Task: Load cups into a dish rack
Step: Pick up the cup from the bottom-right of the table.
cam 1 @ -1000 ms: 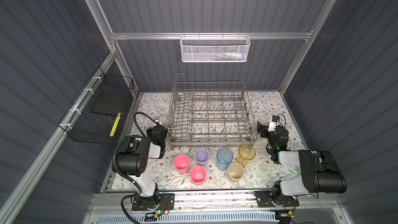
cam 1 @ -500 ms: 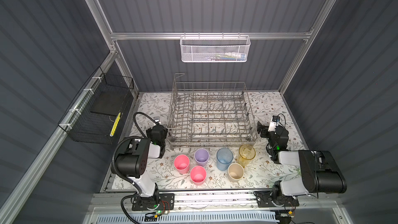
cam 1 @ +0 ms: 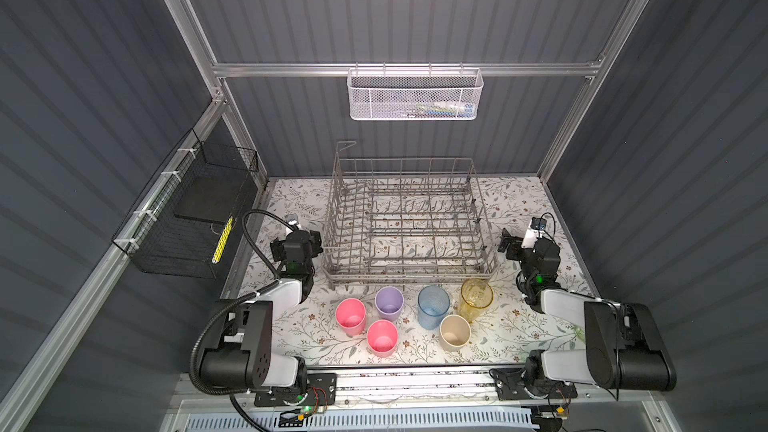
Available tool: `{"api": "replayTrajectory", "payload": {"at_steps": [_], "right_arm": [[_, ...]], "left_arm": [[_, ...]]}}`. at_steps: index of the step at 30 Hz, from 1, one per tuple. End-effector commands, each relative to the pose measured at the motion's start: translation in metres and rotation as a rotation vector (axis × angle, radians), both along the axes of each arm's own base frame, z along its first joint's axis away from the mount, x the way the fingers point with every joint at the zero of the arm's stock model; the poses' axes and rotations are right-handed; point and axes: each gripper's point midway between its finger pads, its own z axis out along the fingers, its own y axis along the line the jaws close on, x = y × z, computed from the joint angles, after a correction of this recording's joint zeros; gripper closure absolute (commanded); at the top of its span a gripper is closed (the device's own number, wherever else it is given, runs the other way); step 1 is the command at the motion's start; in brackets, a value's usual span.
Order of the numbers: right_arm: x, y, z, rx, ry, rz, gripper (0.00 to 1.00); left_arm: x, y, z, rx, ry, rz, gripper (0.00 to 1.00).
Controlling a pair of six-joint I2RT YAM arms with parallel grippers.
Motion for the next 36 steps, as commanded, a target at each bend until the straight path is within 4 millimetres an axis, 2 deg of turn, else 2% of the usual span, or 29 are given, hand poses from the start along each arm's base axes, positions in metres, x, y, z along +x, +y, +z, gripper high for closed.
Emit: {"api": "replayTrajectory", "payload": {"at_steps": [1,4,15,26,30,34,36], "right_arm": [[-0.002,-0.006,0.007,0.011,0.031,-0.048,0.01],[-0.009,-0.013,0.022,0.021,-0.005,-0.093,0.01],[-0.028,-0.011,0.071,0.098,-0.047,-0.110,0.01],[-0.062,-0.002,0.108,0.204,0.050,-0.102,0.01],[-0.085,-0.007,0.121,0.210,0.151,-0.152,0.01],[-0.117,-0.017,0.126,0.195,0.287,-0.225,0.01],[-0.130,-0.013,0.130,0.219,0.333,-0.213,0.01]], "left_arm": [[-0.001,0.008,0.028,-0.003,-0.026,0.050,0.00],[-0.003,0.008,0.047,-0.033,-0.046,0.059,0.00],[-0.007,-0.011,0.095,-0.104,-0.074,0.006,0.00],[-0.009,-0.049,0.142,-0.184,-0.134,-0.157,0.00],[-0.008,-0.061,0.157,-0.213,-0.147,-0.211,0.00],[-0.009,-0.077,0.172,-0.249,-0.174,-0.277,0.00],[-0.009,-0.087,0.174,-0.268,-0.182,-0.319,0.00]]}}
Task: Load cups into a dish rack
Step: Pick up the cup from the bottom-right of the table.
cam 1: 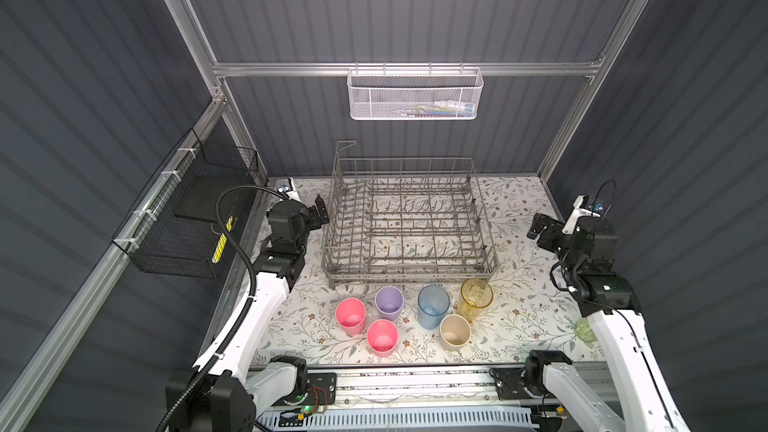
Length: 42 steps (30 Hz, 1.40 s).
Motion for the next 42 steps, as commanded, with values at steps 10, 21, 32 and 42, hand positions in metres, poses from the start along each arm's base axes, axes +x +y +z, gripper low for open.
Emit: {"api": "replayTrajectory", "payload": {"at_steps": [10,21,32,42], "right_arm": [[-0.098,-0.009,-0.038,0.186,0.399,-0.145,0.01],[-0.139,-0.033,-0.075,0.245,0.476,-0.342,0.01],[-0.140,-0.051,-0.078,0.247,0.415,-0.456,0.01],[-0.158,-0.058,-0.090,0.297,0.400,-0.587,0.01]], "left_arm": [[0.003,-0.050,0.012,-0.126,-0.025,-0.212,0.00],[0.008,-0.074,0.003,-0.190,0.001,-0.316,0.00],[0.022,-0.084,-0.001,-0.191,0.045,-0.340,0.00],[0.029,-0.104,-0.021,-0.250,0.097,-0.408,0.00]]}}
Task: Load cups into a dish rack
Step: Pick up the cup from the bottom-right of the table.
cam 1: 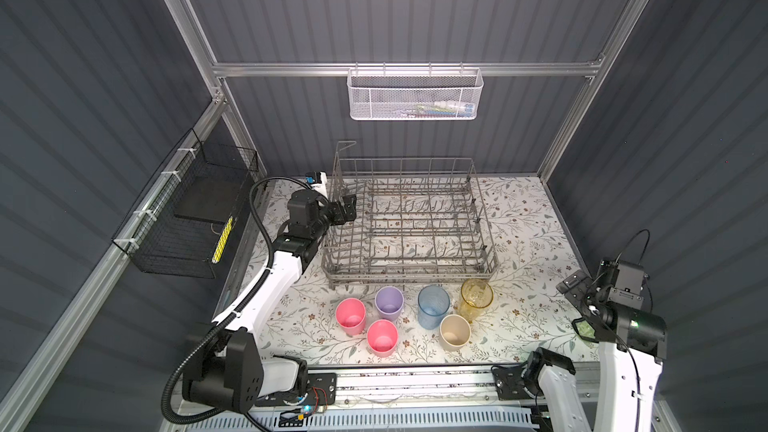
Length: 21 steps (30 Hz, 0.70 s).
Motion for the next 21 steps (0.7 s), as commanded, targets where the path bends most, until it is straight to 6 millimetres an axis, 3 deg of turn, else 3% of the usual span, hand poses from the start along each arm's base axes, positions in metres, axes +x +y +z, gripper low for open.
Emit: {"api": "replayTrajectory", "payload": {"at_steps": [1,12,21], "right_arm": [[-0.005,-0.005,-0.004,0.001,0.018,-0.052,0.01],[-0.007,-0.032,-0.018,0.034,0.071,-0.157,0.03],[0.003,-0.045,-0.028,0.062,0.053,-0.207,0.15]], "left_arm": [[0.000,-0.012,0.010,-0.039,-0.019,-0.042,0.00],[-0.010,-0.006,0.024,-0.026,-0.065,-0.028,0.00],[-0.010,-0.008,0.022,-0.038,-0.062,-0.040,0.00]]}}
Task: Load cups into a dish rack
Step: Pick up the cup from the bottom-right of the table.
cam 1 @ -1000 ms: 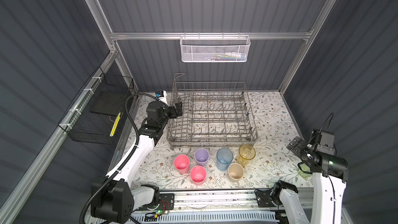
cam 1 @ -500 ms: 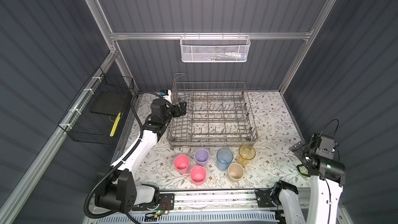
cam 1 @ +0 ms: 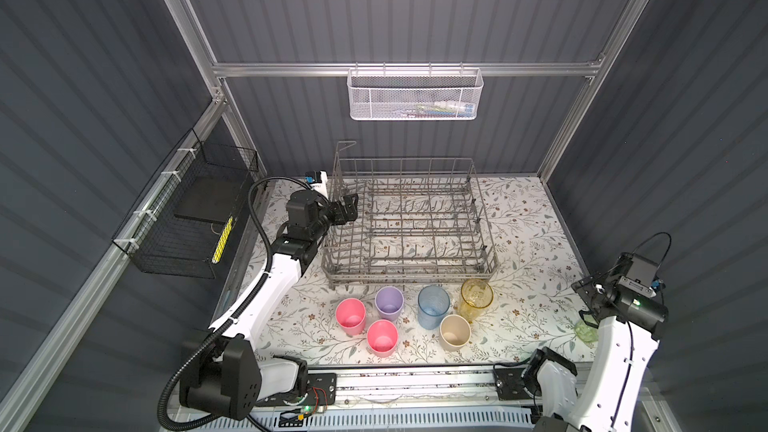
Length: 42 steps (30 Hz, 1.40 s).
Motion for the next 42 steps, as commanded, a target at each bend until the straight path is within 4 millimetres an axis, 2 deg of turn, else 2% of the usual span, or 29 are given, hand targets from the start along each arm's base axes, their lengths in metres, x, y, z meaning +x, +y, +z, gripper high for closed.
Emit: {"api": "replayTrajectory", "payload": {"at_steps": [1,10,16,37,42], "right_arm": [[0.004,-0.007,-0.005,-0.003,-0.013,-0.019,0.17],[0.018,-0.017,-0.015,0.054,-0.070,-0.068,0.22],[0.015,-0.029,-0.026,0.034,-0.046,-0.121,0.25],[0.024,-0.034,-0.054,0.089,-0.040,-0.162,0.41],[0.024,-0.034,-0.055,0.087,-0.045,-0.163,0.49]], "left_arm": [[-0.004,-0.006,0.008,-0.023,-0.029,-0.028,0.00],[-0.002,-0.010,0.006,-0.042,-0.018,-0.042,0.00],[-0.005,-0.010,0.013,-0.049,-0.033,-0.044,0.00],[-0.004,-0.013,0.009,-0.054,-0.027,-0.051,0.00],[-0.003,-0.012,0.008,-0.051,-0.025,-0.048,0.00]]}}
